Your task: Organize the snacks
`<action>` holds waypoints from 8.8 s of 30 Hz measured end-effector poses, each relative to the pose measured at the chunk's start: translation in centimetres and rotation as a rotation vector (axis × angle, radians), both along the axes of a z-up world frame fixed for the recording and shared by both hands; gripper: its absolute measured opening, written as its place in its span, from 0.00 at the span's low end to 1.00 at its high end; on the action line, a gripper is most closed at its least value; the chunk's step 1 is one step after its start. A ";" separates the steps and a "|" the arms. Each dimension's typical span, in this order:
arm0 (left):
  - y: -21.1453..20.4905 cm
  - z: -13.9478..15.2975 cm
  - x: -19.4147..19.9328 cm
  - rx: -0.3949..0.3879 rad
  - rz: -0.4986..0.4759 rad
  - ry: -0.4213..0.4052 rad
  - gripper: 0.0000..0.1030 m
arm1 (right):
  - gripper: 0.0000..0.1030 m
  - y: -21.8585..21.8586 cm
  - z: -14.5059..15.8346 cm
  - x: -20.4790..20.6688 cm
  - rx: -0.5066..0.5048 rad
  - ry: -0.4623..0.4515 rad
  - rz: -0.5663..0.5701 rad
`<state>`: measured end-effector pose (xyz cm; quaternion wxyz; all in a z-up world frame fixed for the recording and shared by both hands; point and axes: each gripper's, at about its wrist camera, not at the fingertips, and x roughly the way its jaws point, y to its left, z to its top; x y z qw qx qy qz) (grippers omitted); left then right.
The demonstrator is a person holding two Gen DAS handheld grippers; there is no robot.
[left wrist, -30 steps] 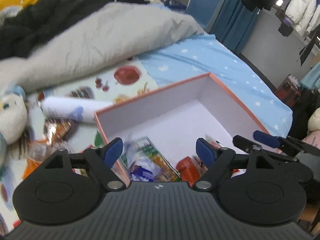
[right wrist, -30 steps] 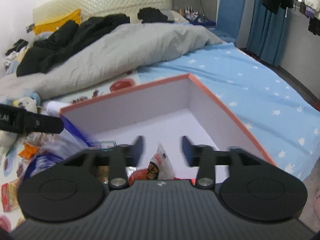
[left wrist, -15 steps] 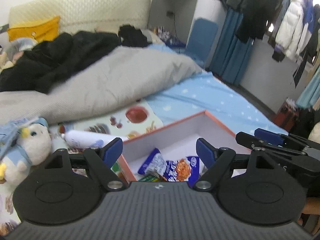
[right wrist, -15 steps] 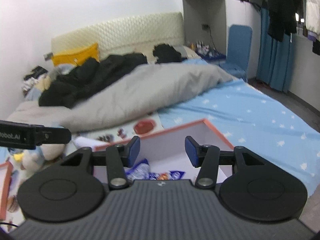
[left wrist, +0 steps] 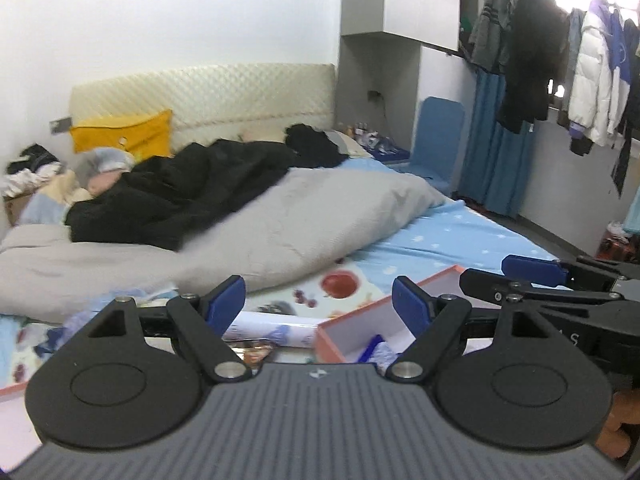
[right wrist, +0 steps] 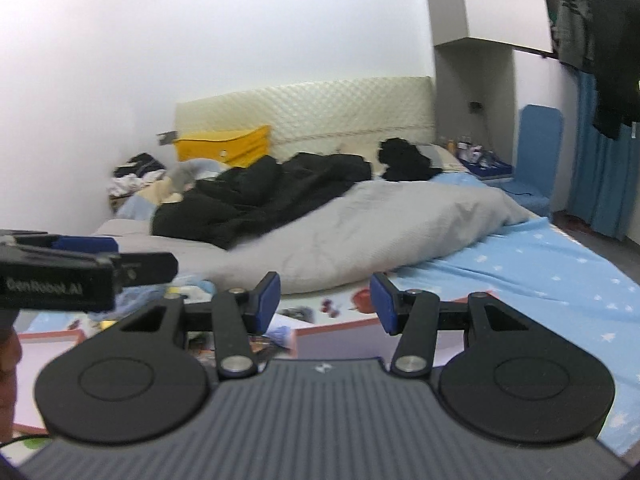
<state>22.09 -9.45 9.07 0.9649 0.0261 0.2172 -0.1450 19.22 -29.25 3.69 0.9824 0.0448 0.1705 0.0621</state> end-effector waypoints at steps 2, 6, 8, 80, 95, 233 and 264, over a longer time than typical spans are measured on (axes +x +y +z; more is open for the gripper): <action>1.3 -0.1 -1.0 -0.003 0.019 -0.006 0.81 | 0.50 1.0 -0.1 -0.3 0.000 -0.004 0.023; 3.8 -0.9 -2.3 -0.022 0.063 -0.006 0.86 | 0.50 2.7 -0.9 -0.9 0.009 -0.006 0.058; 5.0 -1.6 -2.9 -0.028 0.083 -0.001 0.86 | 0.50 3.3 -1.6 -1.2 0.015 -0.001 0.082; 16.6 -27.9 3.7 0.101 0.114 0.506 0.97 | 0.50 15.8 -22.4 6.2 -0.478 0.328 0.197; 16.1 -30.8 8.8 0.145 -0.153 0.550 1.00 | 0.39 17.0 -24.6 10.8 -0.589 0.338 0.261; 9.7 -25.8 -2.7 0.013 0.316 0.648 0.53 | 0.51 11.9 -22.5 -5.3 -0.283 0.415 0.405; 8.3 -12.7 0.9 -0.218 0.211 0.398 0.53 | 0.51 6.3 -9.3 -1.4 -0.184 0.151 0.172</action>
